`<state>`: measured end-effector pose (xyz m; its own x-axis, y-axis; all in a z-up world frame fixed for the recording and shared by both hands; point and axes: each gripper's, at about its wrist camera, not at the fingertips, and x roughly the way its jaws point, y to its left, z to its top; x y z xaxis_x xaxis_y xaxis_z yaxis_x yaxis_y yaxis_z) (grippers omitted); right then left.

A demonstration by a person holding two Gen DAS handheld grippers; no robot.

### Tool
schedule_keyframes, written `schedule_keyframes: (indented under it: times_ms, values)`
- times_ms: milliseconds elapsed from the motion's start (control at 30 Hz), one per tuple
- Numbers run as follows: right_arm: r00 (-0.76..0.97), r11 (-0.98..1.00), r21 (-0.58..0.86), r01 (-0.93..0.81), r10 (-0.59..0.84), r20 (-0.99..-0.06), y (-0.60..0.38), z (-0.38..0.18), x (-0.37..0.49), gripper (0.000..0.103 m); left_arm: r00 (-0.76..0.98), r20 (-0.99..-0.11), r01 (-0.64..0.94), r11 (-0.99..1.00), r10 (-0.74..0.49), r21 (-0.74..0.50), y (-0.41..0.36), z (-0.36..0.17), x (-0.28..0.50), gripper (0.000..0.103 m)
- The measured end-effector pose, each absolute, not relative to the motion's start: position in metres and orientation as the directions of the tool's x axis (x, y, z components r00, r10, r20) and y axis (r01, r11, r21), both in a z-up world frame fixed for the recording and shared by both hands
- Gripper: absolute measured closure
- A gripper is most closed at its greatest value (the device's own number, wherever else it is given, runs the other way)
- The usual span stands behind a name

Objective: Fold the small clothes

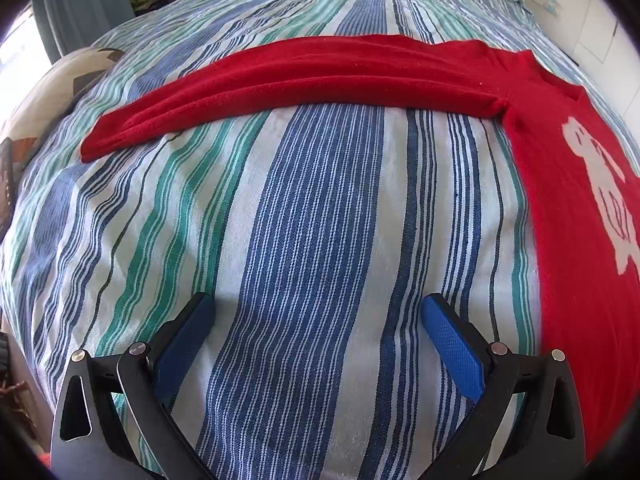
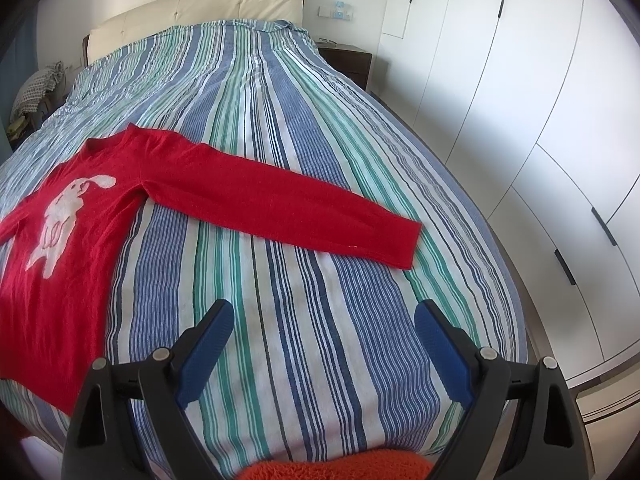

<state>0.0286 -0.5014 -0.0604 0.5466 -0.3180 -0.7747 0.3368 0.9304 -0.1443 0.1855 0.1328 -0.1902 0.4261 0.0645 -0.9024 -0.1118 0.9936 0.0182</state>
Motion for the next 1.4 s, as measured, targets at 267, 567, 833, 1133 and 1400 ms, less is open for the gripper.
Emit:
schedule_keyframes:
  times_ms: [267, 567, 833, 1133, 1400]
  values:
    - [0.541, 0.931, -0.155, 0.331, -0.322, -0.777, -0.499, -0.061, 0.03, 0.012, 0.439, -0.896, -0.105, 0.994, 0.067, 0.023, 0.132, -0.191, 0.184, 0.0]
    - [0.538, 0.935, -0.009, 0.354, -0.212, -0.816, -0.523, -0.059, 0.035, 0.012, 0.441, -0.894, -0.062, 0.996, 0.078, 0.056, 0.126, -0.18, 0.178, 0.001]
    - [0.652, 0.581, 0.613, 0.536, 0.176, -0.737, -0.638, -0.091, 0.045, 0.012, 0.554, -0.832, -0.022, 0.998, -0.04, -0.062, 0.106, -0.118, 0.153, 0.001]
    - [0.737, 0.254, 0.745, 0.616, 0.148, -0.66, -0.681, -0.164, 0.063, 0.019, 0.556, -0.831, -0.056, 0.997, -0.014, -0.055, 0.1, -0.121, 0.127, 0.0]
    - [0.724, 0.357, 0.685, 0.635, 0.033, -0.689, -0.681, -0.14, 0.088, 0.099, 0.538, -0.843, -0.093, 0.995, 0.019, -0.038, 0.113, -0.135, 0.113, 0.0]
